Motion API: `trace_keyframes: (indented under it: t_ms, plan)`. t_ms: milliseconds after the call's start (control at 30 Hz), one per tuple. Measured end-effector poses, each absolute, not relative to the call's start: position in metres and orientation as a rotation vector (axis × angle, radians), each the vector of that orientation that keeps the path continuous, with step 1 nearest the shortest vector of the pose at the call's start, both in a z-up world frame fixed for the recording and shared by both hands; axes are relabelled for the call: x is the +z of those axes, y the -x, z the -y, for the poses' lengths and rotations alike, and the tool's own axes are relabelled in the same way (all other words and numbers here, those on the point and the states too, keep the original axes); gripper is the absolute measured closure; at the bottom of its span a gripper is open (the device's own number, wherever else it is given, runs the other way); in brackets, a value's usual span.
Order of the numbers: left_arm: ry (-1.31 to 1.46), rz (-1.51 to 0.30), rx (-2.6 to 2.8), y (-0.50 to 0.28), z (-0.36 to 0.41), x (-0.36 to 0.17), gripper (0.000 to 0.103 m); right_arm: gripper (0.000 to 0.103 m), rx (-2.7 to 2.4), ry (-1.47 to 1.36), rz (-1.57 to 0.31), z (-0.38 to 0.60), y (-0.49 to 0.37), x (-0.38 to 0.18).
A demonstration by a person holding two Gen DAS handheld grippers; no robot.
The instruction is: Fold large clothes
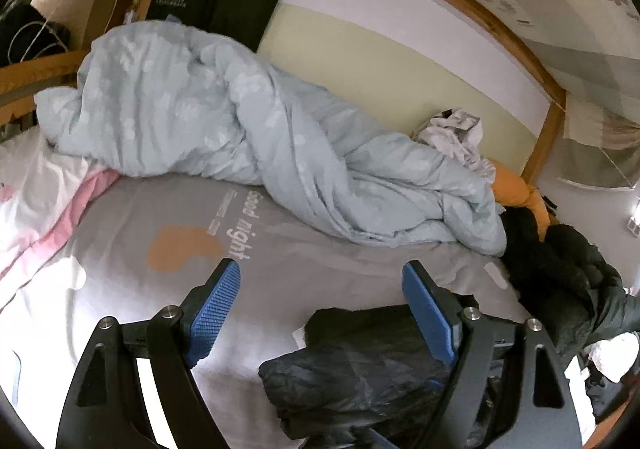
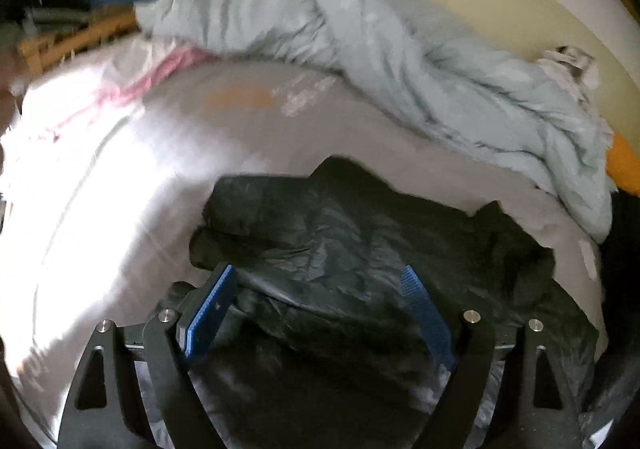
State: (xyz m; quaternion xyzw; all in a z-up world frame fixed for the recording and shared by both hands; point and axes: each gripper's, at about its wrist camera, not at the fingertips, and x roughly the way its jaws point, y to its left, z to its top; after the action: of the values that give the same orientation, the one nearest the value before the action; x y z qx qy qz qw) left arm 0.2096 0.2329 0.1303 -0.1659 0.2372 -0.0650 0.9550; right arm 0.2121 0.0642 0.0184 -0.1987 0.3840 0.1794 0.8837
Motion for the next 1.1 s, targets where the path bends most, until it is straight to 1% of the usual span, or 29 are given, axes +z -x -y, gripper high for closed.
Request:
trace_keyframes:
  t_ms: [133,300,333,367,400,433,500,667,833,967,1033,1100]
  plan:
    - [0.391,-0.500,-0.139,-0.213,-0.239,0.123,0.021,0.017,0.367,0.414,-0.874,-0.073,-0.231,-0.011]
    - [0.371,-0.505,-0.144,-0.214,-0.235,0.121,0.021,0.018,0.345,0.397,-0.942,-0.069,-0.246,-0.038]
    - [0.361,-0.509,-0.150,-0.214,-0.233,0.120,0.021,0.035,0.345,0.375,-0.923,-0.065,-0.247,-0.037]
    - [0.347,-0.513,-0.154,-0.214,-0.230,0.120,0.021,0.067,0.341,0.342,-0.883,-0.059,-0.246,-0.033]
    - [0.329,-0.517,-0.155,-0.214,-0.226,0.120,0.021,0.084,0.336,0.319,-0.857,-0.053,-0.246,-0.028]
    - [0.313,-0.517,-0.153,-0.215,-0.222,0.120,0.021,0.096,0.310,0.281,-0.811,-0.043,-0.244,-0.020]
    - [0.294,-0.511,-0.149,-0.215,-0.216,0.121,0.021,0.097,0.265,0.251,-0.748,-0.028,-0.239,-0.009]
    - [0.266,-0.525,-0.161,-0.218,-0.205,0.115,0.021,0.098,0.089,0.277,-0.581,0.031,-0.222,0.038]
    - [0.223,-0.589,-0.175,-0.230,-0.185,0.097,0.021,0.098,-0.107,0.252,-0.514,0.106,-0.212,0.080]
    - [0.151,-0.698,-0.162,-0.246,-0.163,0.069,0.021,0.098,-0.263,0.165,-0.533,0.182,-0.208,0.088]
    - [0.098,-0.770,-0.102,-0.255,-0.153,0.051,0.022,0.098,-0.290,0.159,-0.576,0.207,-0.210,0.079]
    - [0.066,-0.823,-0.083,-0.262,-0.144,0.032,0.023,0.097,-0.291,0.158,-0.665,0.228,-0.217,0.057]
